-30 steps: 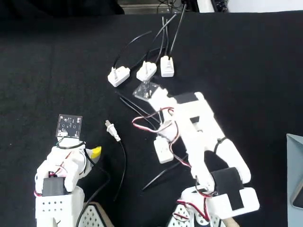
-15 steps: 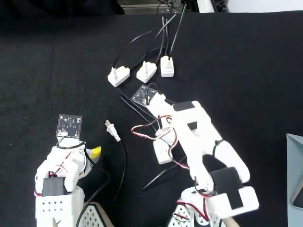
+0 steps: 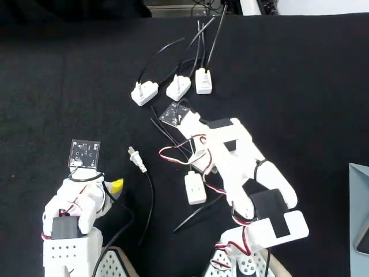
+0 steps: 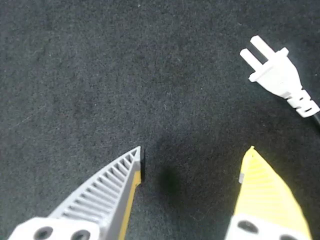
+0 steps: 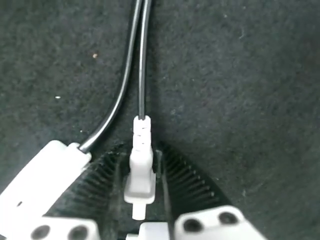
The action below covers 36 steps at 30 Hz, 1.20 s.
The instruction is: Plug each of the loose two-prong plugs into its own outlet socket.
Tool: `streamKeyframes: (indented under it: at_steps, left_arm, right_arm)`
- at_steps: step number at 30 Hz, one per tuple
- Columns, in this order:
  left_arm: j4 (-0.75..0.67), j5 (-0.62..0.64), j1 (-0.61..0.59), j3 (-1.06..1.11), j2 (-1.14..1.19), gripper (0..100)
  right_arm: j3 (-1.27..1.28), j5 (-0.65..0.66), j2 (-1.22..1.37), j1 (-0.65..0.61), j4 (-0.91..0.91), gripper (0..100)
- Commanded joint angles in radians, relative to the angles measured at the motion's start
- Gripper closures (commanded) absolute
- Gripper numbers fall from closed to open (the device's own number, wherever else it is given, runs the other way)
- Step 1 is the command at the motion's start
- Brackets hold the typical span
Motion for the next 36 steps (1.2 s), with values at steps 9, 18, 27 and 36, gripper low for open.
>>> streamKeyframes:
  at_steps: [9, 18, 27, 36]
  left_arm:
    - [0.003, -0.002, 0.004, 0.019, 0.002, 69]
    - [0.003, -0.002, 0.004, 0.019, 0.002, 69]
    - [0.003, -0.002, 0.004, 0.019, 0.002, 69]
    - [0.003, -0.002, 0.004, 0.019, 0.002, 69]
  right_arm:
    - [-0.176, -0.005, 0.008, -0.011, 0.278, 93.3]
    - [-0.239, -0.005, 0.033, -0.011, 0.356, 93.1]
    - [-0.252, -0.005, 0.139, -0.011, 0.359, 93.0]
    - [-0.325, -0.005, 0.142, -0.014, 0.440, 93.0]
